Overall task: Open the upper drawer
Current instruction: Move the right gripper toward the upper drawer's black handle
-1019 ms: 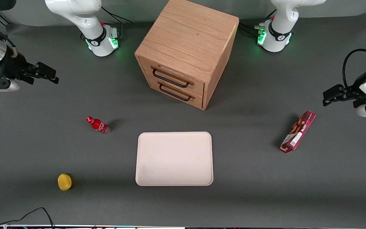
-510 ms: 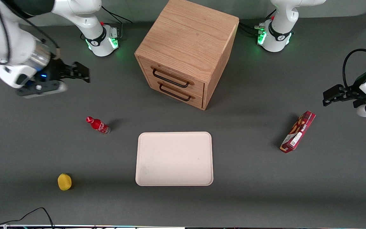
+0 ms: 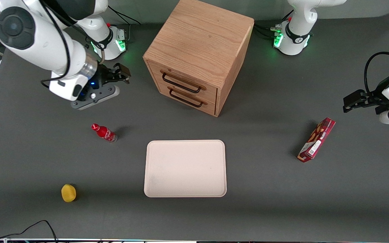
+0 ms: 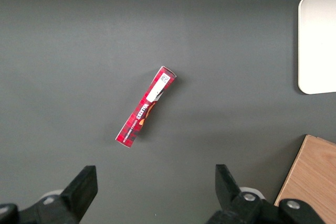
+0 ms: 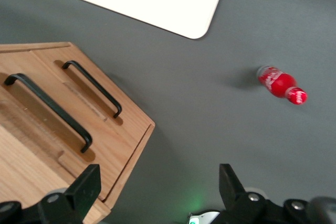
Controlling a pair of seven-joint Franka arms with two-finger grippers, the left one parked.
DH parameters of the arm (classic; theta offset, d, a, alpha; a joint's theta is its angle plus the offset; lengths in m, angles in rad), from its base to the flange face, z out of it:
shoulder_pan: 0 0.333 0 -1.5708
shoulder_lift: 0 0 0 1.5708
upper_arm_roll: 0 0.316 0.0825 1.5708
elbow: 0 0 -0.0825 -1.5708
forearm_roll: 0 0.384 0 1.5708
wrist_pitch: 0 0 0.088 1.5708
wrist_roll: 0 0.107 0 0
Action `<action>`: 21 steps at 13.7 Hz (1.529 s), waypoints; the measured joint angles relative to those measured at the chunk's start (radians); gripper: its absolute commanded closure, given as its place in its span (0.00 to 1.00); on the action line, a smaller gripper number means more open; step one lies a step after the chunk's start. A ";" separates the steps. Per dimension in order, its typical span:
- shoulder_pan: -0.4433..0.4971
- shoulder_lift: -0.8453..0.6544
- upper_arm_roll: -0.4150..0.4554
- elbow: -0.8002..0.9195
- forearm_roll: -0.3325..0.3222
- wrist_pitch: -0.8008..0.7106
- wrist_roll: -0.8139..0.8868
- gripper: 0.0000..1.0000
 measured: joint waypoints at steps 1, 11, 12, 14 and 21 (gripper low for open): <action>0.000 0.009 0.016 0.011 0.000 -0.004 0.000 0.00; 0.157 0.206 0.058 0.127 0.006 -0.011 -0.001 0.00; 0.161 0.217 0.058 0.133 0.006 -0.007 -0.001 0.00; 0.161 0.232 0.058 0.138 0.006 0.013 -0.001 0.00; 0.221 0.269 0.052 0.145 0.002 0.056 -0.001 0.00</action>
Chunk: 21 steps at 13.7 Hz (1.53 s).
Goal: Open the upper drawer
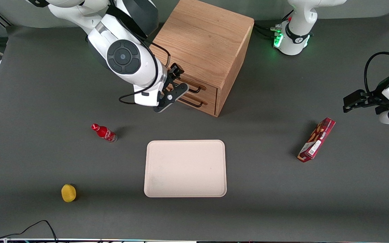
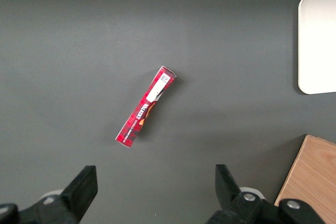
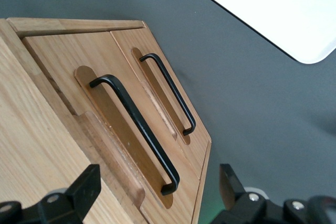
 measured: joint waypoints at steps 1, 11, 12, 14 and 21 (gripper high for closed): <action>0.000 0.001 -0.002 0.001 0.000 0.000 0.000 0.00; 0.000 0.017 -0.004 0.003 0.000 0.014 0.000 0.00; 0.000 0.018 -0.004 0.003 -0.001 0.015 0.000 0.00; 0.004 0.019 -0.004 0.003 -0.022 0.027 0.000 0.00; 0.030 0.061 -0.004 0.000 -0.106 0.034 -0.057 0.00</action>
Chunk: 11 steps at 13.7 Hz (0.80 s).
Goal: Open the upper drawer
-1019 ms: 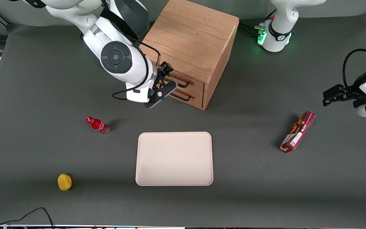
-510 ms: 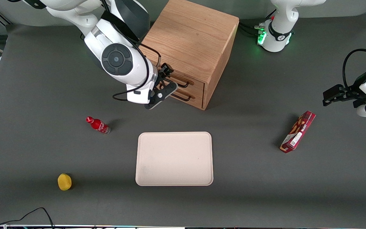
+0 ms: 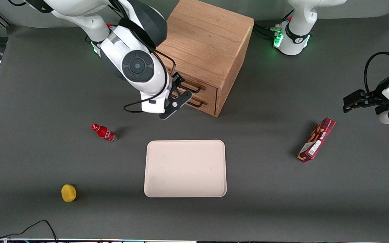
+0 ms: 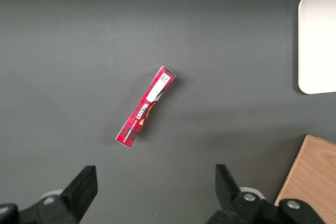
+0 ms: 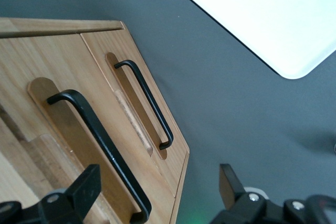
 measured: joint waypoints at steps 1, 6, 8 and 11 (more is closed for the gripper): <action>0.001 0.004 0.000 0.000 0.000 0.001 -0.017 0.00; 0.002 0.007 0.004 0.000 0.000 0.002 -0.162 0.00; 0.005 0.008 0.005 -0.002 0.000 0.002 -0.177 0.00; 0.008 0.012 0.010 -0.014 0.000 0.002 -0.184 0.00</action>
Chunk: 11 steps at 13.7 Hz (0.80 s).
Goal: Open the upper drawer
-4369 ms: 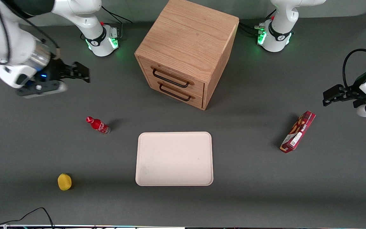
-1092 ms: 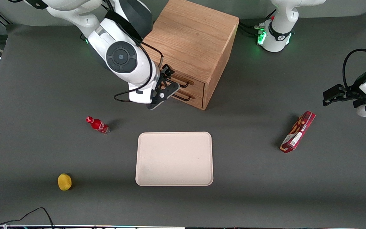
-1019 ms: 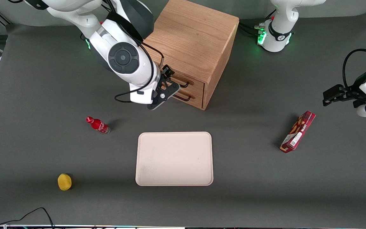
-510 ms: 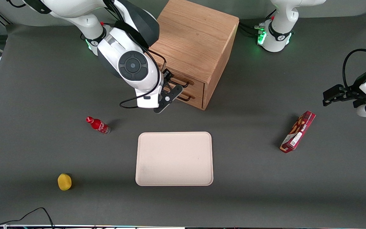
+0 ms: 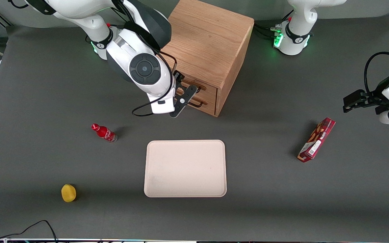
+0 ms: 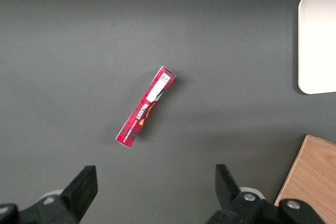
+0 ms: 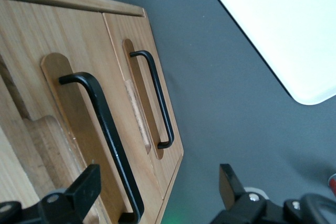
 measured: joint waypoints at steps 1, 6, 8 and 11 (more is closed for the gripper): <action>0.001 0.002 0.004 -0.010 0.000 0.002 -0.002 0.00; 0.004 0.003 0.030 -0.066 0.000 0.021 -0.007 0.00; 0.004 0.003 0.034 -0.078 -0.006 0.028 -0.009 0.00; 0.004 0.003 0.034 -0.080 -0.006 0.041 -0.013 0.00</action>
